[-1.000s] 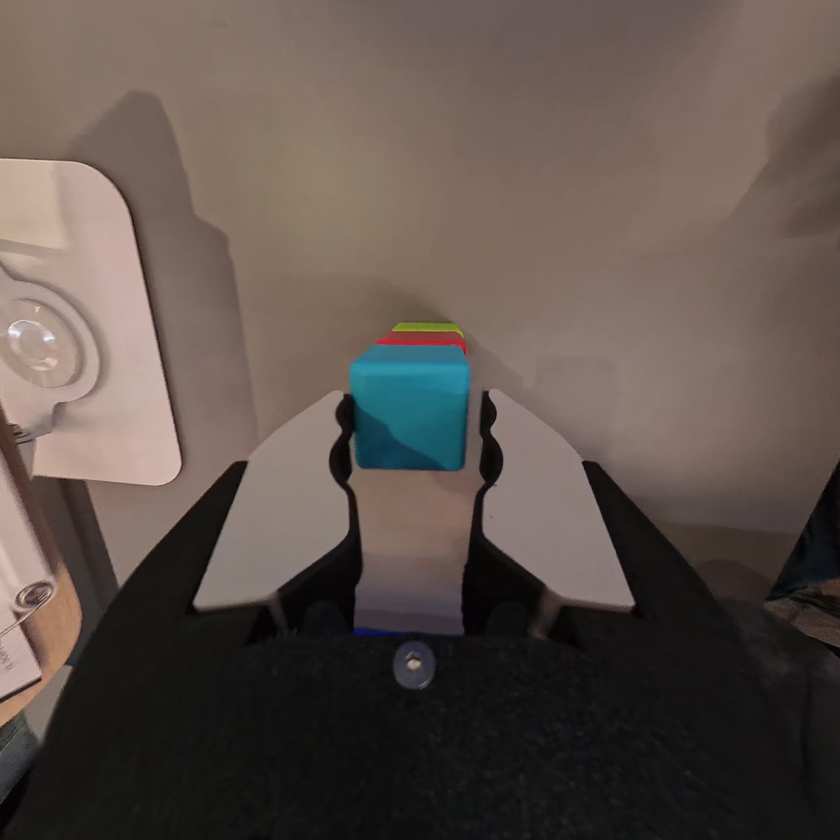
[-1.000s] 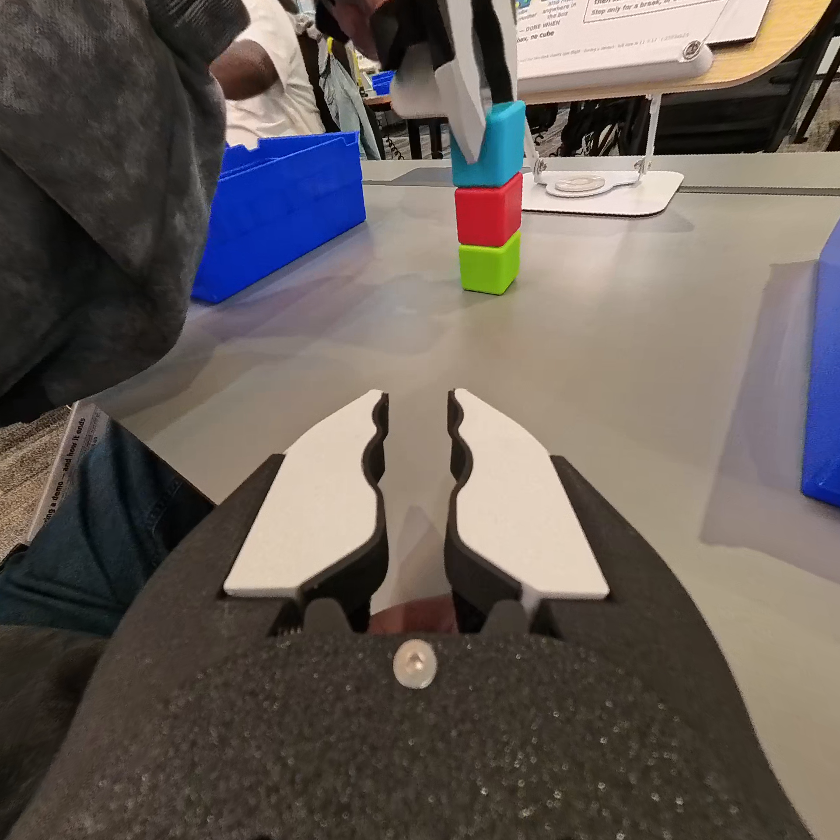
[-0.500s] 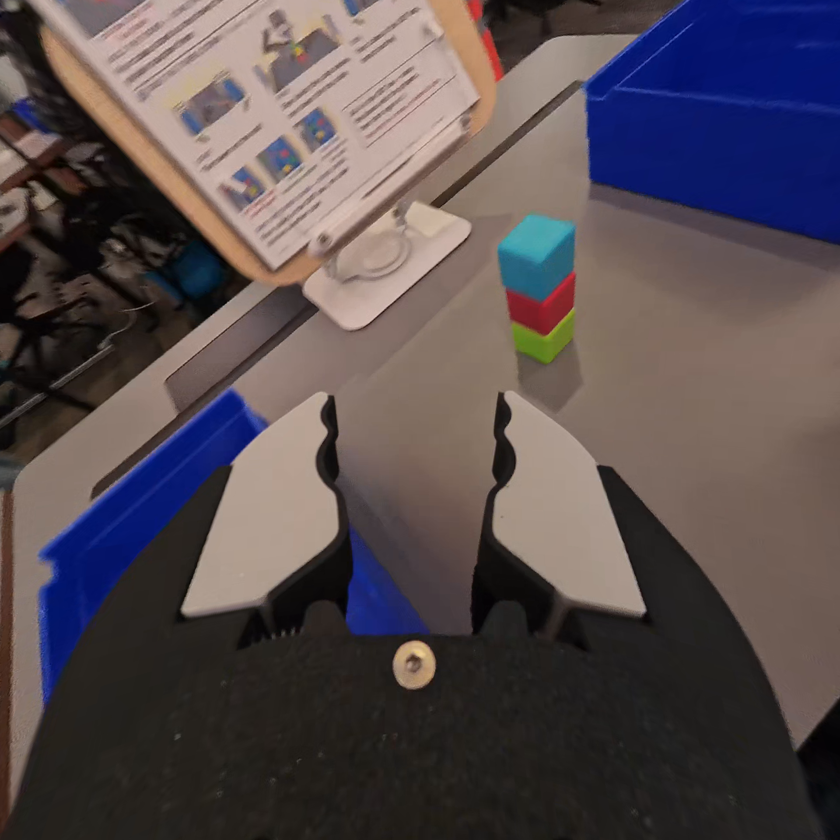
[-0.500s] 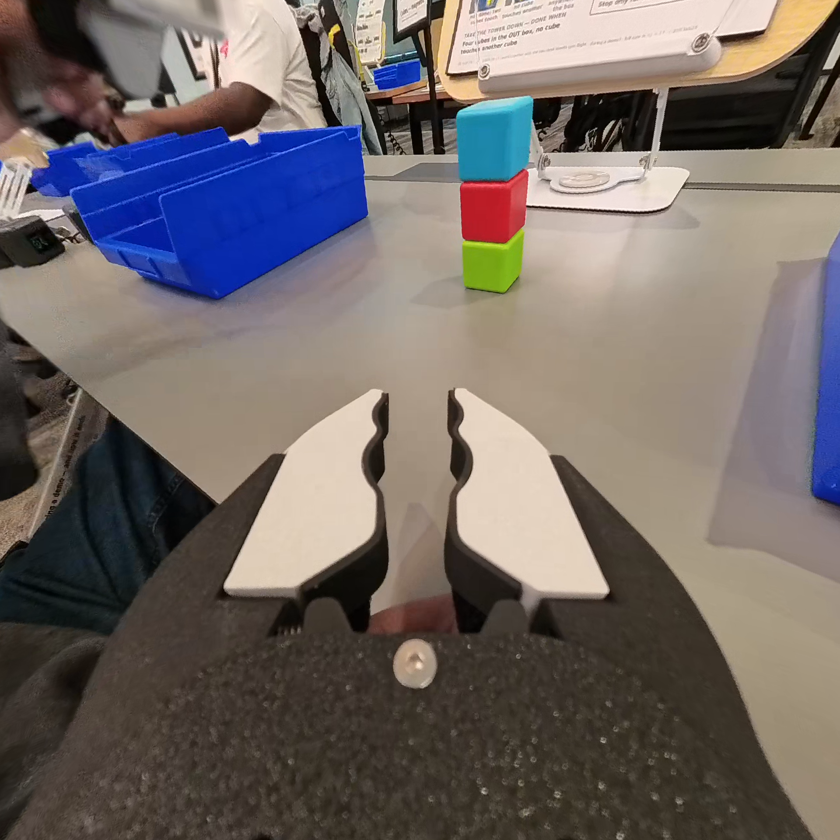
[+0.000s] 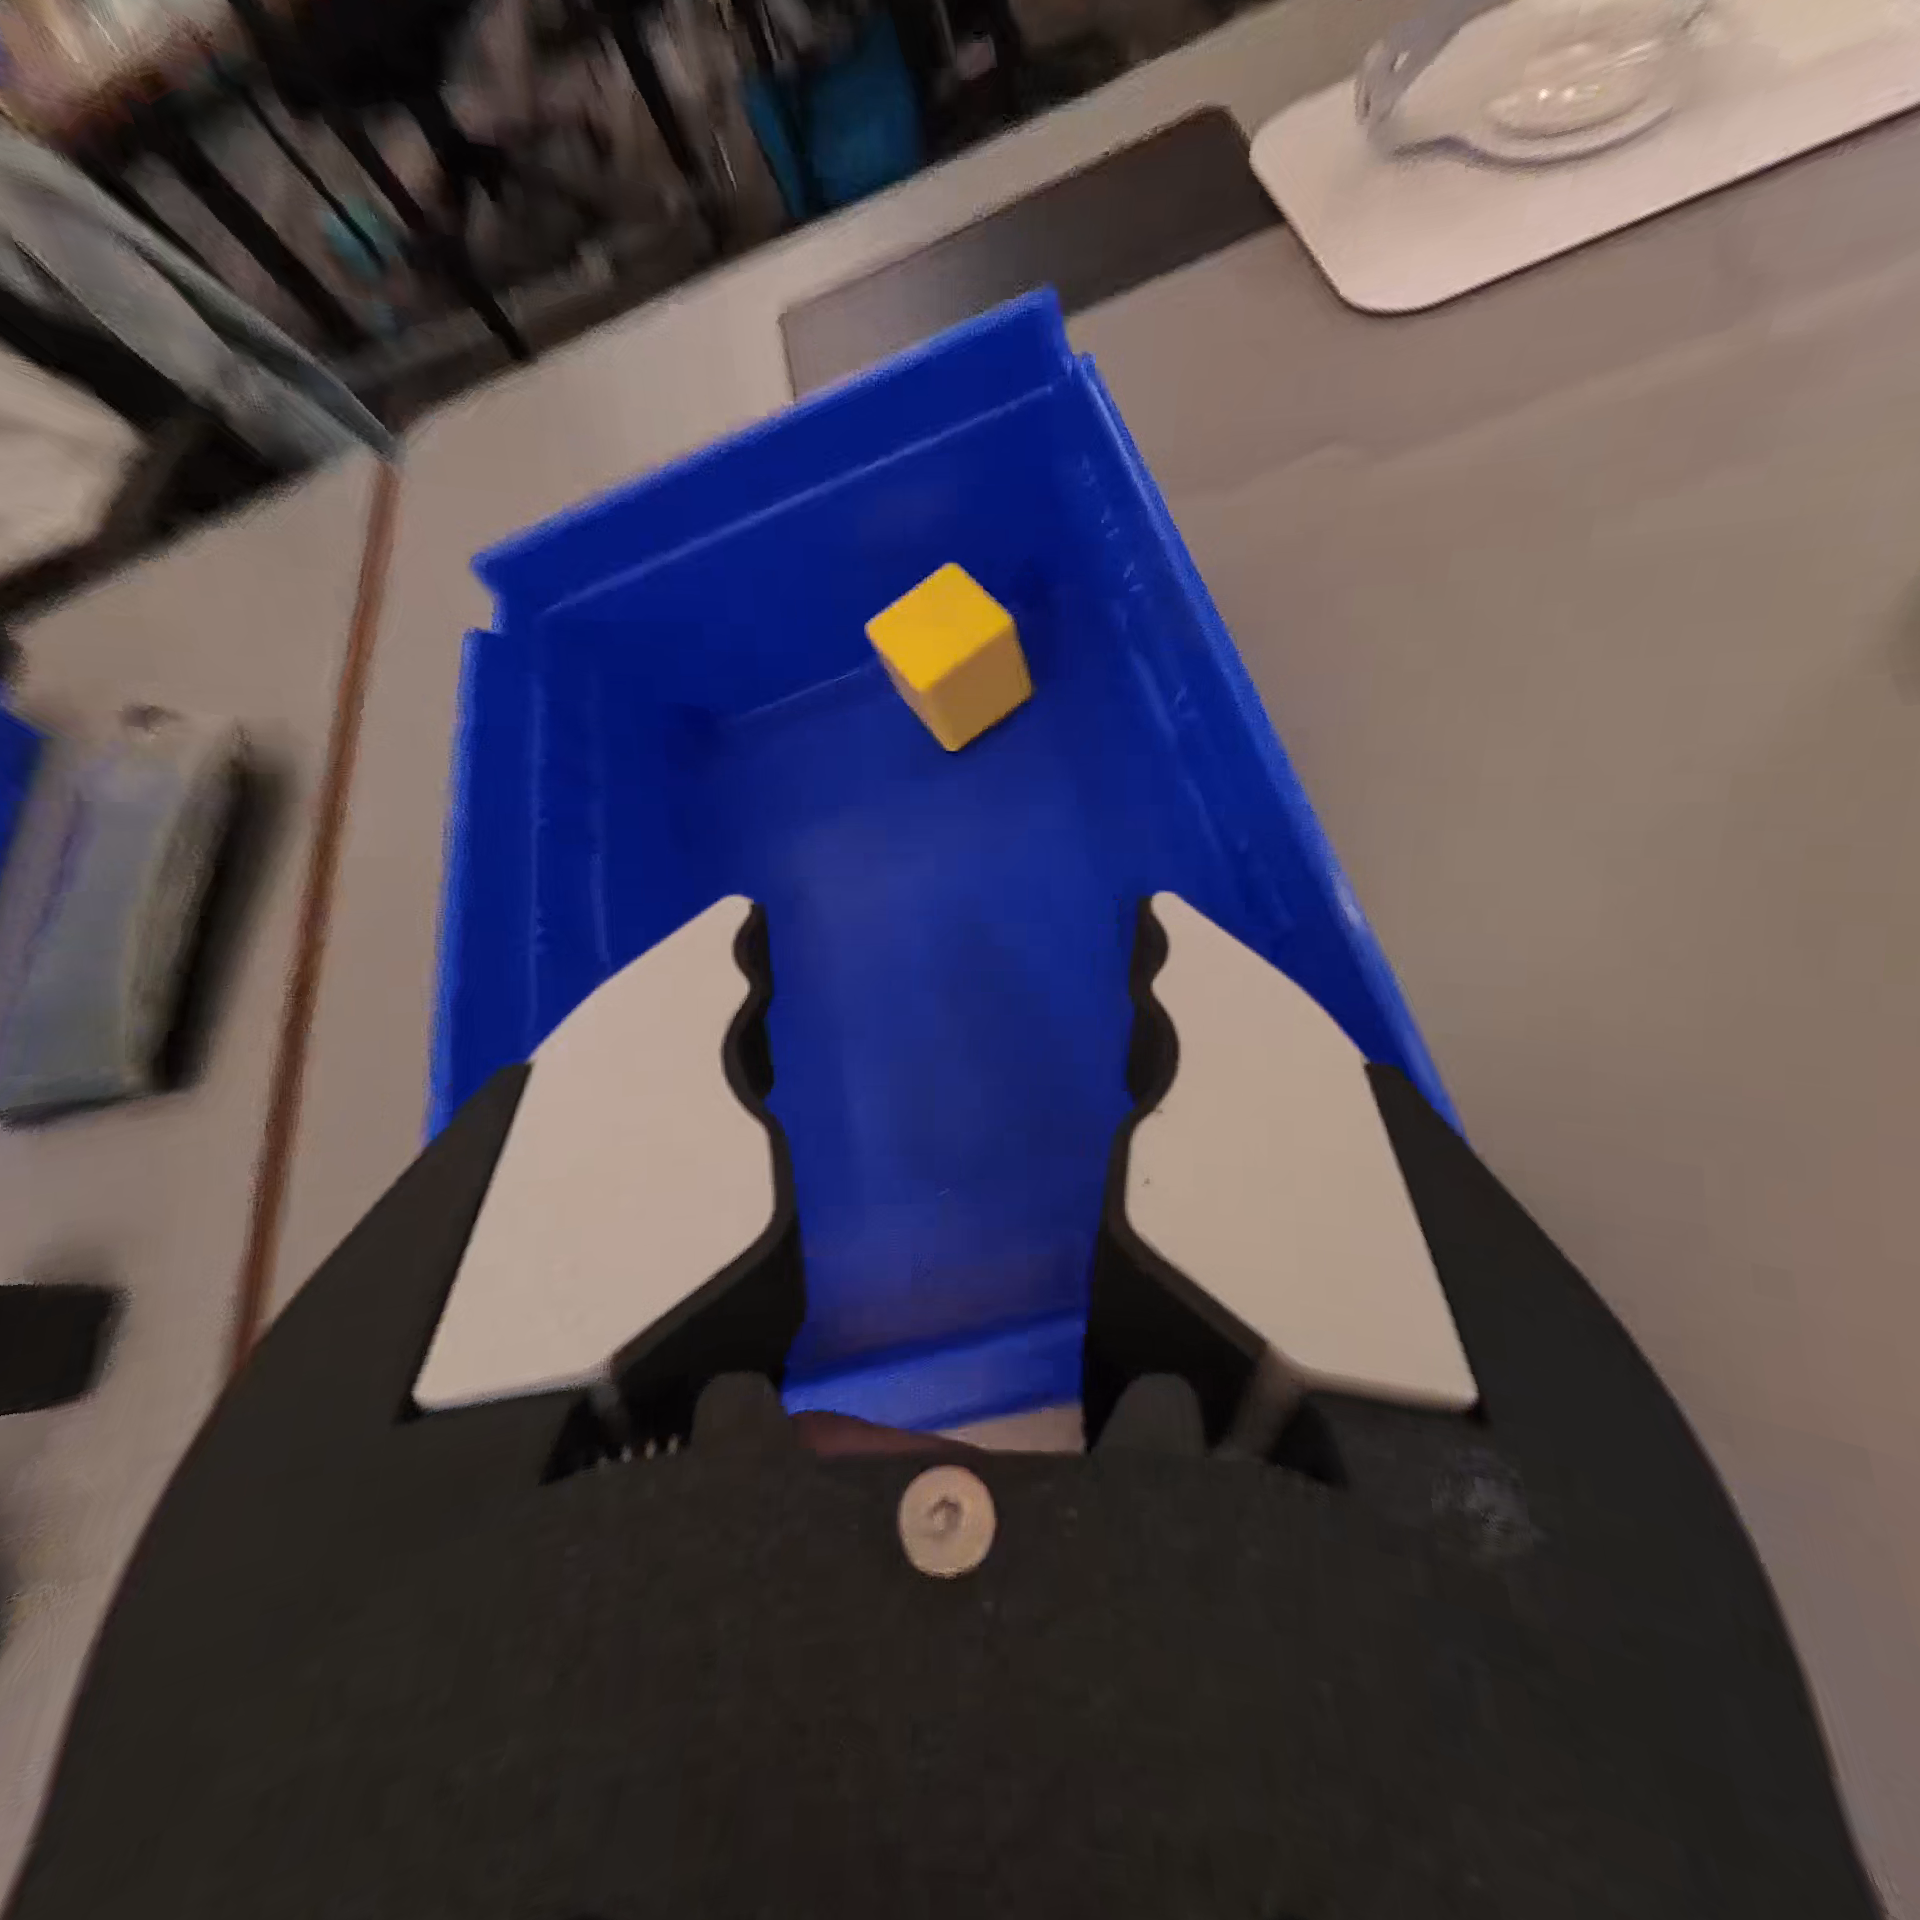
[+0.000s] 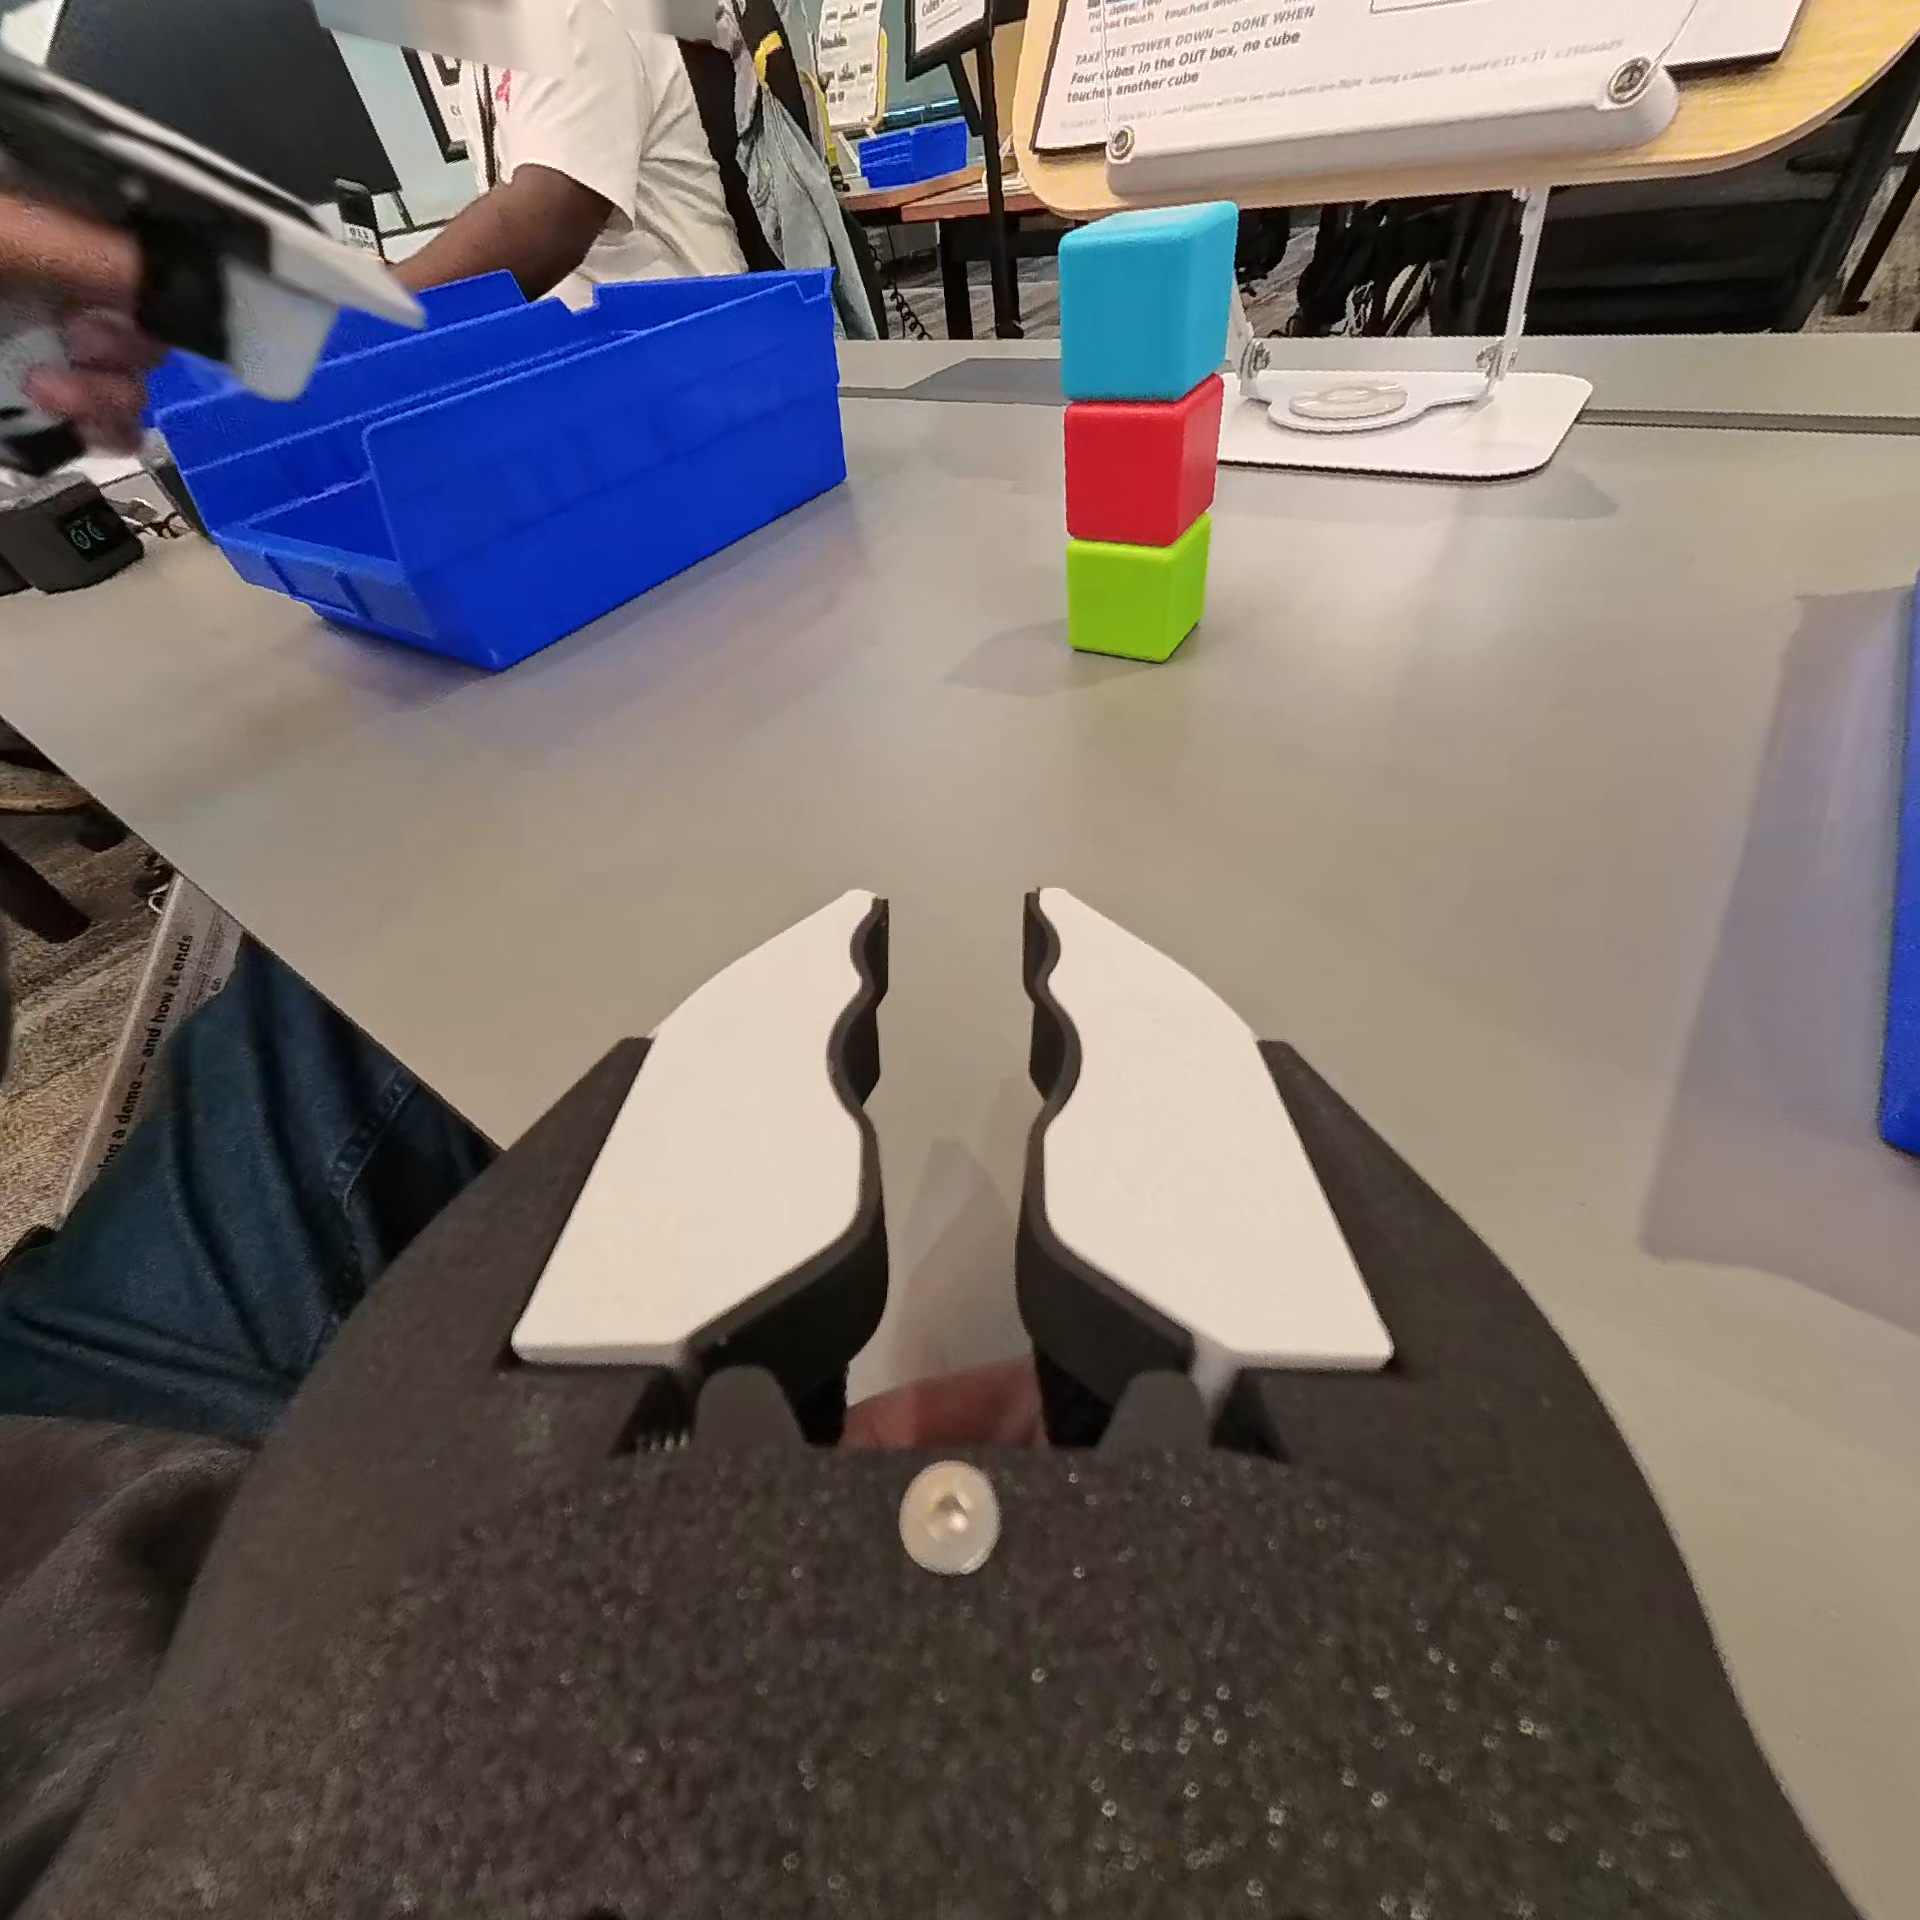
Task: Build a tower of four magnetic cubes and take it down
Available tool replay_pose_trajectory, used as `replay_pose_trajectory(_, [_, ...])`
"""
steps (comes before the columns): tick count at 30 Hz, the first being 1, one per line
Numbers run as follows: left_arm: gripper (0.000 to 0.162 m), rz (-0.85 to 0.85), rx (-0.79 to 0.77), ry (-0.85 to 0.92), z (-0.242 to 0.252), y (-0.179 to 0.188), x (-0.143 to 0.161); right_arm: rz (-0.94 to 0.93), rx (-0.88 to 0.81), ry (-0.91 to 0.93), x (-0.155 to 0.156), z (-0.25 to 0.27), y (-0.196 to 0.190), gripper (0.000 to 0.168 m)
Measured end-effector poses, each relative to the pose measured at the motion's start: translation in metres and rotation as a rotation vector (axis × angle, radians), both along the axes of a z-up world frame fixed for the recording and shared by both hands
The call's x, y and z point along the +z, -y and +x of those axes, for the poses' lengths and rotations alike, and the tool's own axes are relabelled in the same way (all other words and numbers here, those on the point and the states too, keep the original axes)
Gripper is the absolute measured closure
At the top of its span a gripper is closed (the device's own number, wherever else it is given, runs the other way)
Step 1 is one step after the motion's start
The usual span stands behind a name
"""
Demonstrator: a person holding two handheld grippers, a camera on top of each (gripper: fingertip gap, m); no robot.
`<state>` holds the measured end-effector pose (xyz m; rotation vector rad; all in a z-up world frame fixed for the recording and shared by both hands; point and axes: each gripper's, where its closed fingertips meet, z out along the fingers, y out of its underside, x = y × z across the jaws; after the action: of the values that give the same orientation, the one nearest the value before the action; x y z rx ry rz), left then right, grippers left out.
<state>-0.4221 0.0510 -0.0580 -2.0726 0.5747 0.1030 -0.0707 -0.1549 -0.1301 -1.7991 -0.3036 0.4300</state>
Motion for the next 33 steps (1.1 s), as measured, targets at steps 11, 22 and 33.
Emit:
replay_pose_trajectory(11, [0.093, -0.447, 0.275, 0.276, 0.032, -0.156, -0.054, -0.002, -0.002, -0.004, 0.000, 0.003, 0.001, 0.144])
replay_pose_trajectory(22, [0.107, -0.654, 0.355, 0.200, 0.030, -0.163, -0.126, -0.007, 0.011, 0.000, -0.001, 0.000, 0.001, 0.144])
replay_pose_trajectory(33, [0.108, -0.376, -0.066, 0.179, 0.057, -0.144, 0.001, -0.003, 0.006, 0.010, -0.001, 0.000, 0.001, 0.144])
